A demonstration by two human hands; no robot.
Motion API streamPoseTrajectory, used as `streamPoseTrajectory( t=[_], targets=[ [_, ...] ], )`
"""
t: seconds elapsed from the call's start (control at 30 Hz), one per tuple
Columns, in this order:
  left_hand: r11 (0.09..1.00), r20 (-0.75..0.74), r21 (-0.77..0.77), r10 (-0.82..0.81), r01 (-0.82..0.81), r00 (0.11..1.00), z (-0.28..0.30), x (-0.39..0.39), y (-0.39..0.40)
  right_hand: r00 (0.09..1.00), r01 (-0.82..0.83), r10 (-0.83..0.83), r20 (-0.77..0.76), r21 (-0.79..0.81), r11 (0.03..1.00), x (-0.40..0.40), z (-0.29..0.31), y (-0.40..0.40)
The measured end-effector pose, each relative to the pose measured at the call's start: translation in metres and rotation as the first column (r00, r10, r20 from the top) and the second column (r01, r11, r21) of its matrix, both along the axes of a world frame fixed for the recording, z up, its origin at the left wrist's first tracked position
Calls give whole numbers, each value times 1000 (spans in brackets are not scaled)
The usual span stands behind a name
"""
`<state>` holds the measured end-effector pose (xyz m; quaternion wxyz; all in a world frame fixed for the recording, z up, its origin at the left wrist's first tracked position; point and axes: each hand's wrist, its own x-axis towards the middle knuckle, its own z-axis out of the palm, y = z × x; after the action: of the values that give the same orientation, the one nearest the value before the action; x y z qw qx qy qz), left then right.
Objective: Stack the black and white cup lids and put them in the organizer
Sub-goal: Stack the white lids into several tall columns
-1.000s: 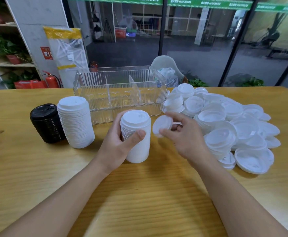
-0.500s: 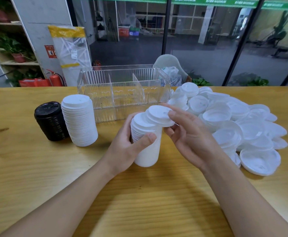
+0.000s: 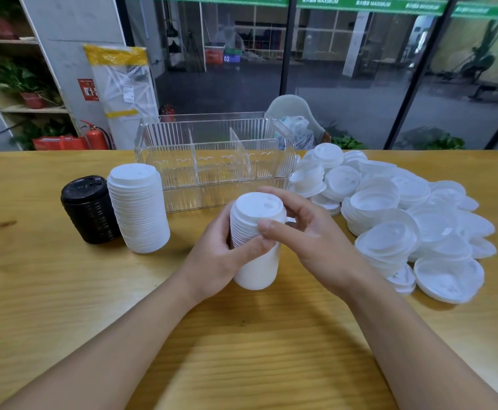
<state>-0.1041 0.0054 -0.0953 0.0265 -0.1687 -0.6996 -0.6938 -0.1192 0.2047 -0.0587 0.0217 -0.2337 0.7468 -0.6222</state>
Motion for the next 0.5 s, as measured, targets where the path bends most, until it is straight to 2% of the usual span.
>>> streamPoseTrajectory(
  t=[0.33,0.5],
  targets=[
    [1000,-4,-20,-19,19,1000,1,-2,-3,1000,9,-7,-23,86,996,-5,-5,0],
    [996,39,-86,4,-1,999,1,6,-6,999,41,-37,-40,109,993,7,-10,-5]
  ],
)
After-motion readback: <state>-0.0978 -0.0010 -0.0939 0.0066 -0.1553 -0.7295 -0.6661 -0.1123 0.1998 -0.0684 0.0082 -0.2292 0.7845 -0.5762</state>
